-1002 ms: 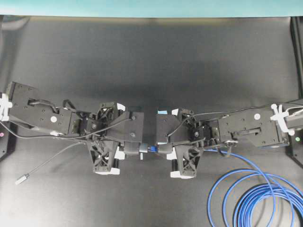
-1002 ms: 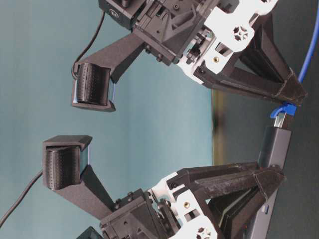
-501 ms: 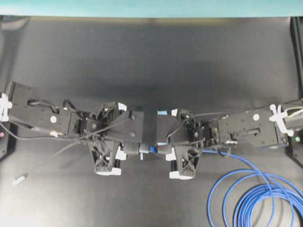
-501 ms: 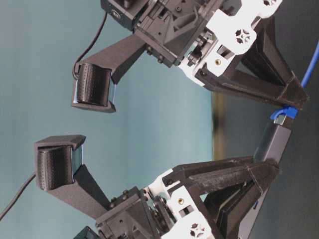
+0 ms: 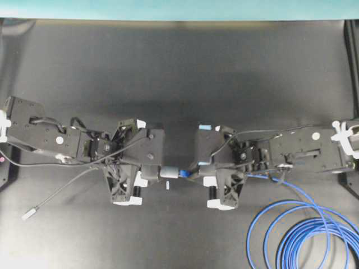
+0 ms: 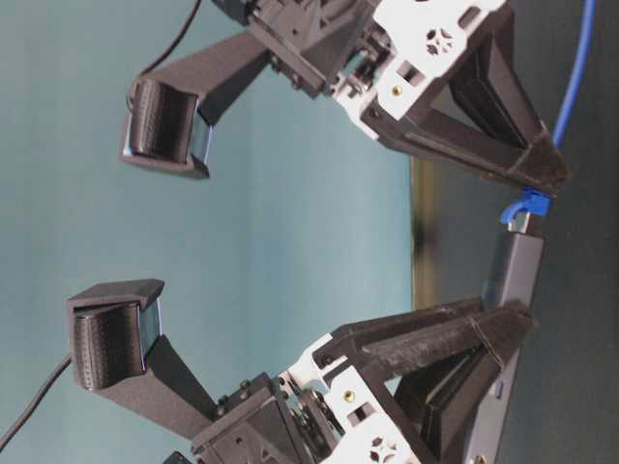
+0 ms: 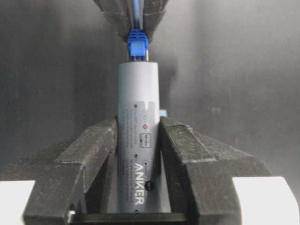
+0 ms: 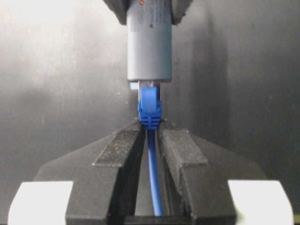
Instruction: Insert the LAN cable into the hub.
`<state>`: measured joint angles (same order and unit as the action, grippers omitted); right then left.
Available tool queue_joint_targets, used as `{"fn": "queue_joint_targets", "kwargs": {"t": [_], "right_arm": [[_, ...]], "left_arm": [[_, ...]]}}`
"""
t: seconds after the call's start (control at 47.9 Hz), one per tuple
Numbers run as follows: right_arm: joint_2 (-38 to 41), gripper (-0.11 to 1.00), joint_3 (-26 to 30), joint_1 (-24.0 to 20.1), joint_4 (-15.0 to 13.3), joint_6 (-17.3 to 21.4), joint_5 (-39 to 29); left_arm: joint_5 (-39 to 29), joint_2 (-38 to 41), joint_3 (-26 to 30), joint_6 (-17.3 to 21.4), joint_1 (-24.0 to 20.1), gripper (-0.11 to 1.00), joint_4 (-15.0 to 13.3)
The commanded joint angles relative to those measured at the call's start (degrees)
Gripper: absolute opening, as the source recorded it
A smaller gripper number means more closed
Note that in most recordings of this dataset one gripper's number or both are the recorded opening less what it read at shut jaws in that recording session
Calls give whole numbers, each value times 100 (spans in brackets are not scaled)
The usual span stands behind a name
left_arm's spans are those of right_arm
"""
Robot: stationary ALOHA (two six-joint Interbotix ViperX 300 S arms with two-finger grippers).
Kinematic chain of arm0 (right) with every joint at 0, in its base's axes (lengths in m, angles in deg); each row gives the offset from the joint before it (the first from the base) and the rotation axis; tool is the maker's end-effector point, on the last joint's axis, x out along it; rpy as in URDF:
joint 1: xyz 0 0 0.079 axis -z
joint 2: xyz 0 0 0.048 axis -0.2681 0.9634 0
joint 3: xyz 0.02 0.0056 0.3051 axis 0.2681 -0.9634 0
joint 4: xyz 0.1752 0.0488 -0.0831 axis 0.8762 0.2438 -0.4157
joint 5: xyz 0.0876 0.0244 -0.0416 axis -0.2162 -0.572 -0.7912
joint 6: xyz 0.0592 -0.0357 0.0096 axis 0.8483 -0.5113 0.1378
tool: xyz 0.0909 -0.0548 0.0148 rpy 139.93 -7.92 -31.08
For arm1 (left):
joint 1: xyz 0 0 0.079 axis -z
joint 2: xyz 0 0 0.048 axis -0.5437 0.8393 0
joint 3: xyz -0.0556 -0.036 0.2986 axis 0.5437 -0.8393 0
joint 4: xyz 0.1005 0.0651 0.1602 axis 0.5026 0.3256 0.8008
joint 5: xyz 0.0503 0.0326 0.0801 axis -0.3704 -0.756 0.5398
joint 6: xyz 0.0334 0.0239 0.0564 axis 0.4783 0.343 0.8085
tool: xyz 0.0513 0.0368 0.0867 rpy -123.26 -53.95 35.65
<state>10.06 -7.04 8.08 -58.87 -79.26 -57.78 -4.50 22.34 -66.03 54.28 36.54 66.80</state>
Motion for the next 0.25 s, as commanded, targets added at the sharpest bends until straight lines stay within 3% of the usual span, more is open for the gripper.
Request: {"fn": "queue_joint_targets", "kwargs": {"t": [0.0, 0.146, 0.23], "right_arm": [[-79, 25, 0, -62, 9, 88, 9], [-88, 69, -9, -105, 9, 123, 26], [-88, 85, -18, -132, 18, 132, 9]], "left_arm": [[88, -105, 44, -18, -18, 28, 26], [70, -79, 35, -18, -18, 28, 18], [62, -70, 35, -26, -9, 28, 18]]}}
